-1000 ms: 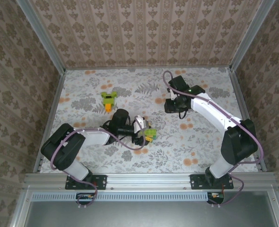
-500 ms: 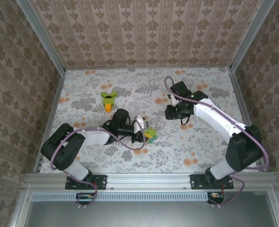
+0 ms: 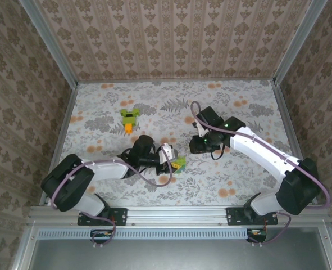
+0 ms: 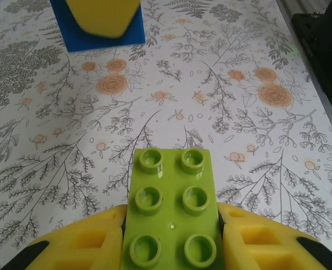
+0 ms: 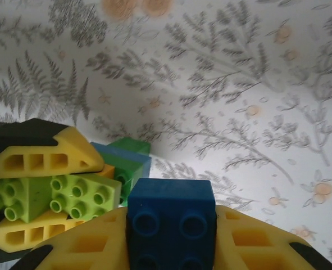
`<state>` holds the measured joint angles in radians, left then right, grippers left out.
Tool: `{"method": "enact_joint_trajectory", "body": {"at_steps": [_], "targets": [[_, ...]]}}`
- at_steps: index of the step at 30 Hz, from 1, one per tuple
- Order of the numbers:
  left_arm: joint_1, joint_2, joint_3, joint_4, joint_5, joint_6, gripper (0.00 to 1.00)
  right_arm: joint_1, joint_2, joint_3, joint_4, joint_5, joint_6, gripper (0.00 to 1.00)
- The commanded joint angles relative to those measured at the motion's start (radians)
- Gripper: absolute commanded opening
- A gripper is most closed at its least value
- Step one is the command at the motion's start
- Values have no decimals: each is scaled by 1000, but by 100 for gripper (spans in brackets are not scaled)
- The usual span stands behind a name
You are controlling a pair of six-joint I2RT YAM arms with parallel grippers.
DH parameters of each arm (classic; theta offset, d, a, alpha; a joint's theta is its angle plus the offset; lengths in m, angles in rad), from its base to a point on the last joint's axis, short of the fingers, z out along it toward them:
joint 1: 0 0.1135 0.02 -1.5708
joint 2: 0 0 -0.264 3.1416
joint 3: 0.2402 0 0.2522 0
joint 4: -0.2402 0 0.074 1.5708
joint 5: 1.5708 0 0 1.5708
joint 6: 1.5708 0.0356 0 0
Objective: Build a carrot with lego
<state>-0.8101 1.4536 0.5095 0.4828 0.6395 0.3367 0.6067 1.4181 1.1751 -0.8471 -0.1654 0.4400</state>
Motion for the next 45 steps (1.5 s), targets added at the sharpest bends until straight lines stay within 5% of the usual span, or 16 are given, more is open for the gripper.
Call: {"method": "enact_joint_trajectory", "body": {"at_steps": [1, 22, 45], "targets": [[-24, -30, -42, -21, -67, -15, 33, 48, -11, -23, -41, 13, 82, 21], [-27, -34, -97, 73, -25, -36, 32, 246, -35, -59, 1, 133, 293, 20], [-19, -16, -88, 65, -22, -36, 32, 269, 23, -56, 66, 174, 342, 21]]}}
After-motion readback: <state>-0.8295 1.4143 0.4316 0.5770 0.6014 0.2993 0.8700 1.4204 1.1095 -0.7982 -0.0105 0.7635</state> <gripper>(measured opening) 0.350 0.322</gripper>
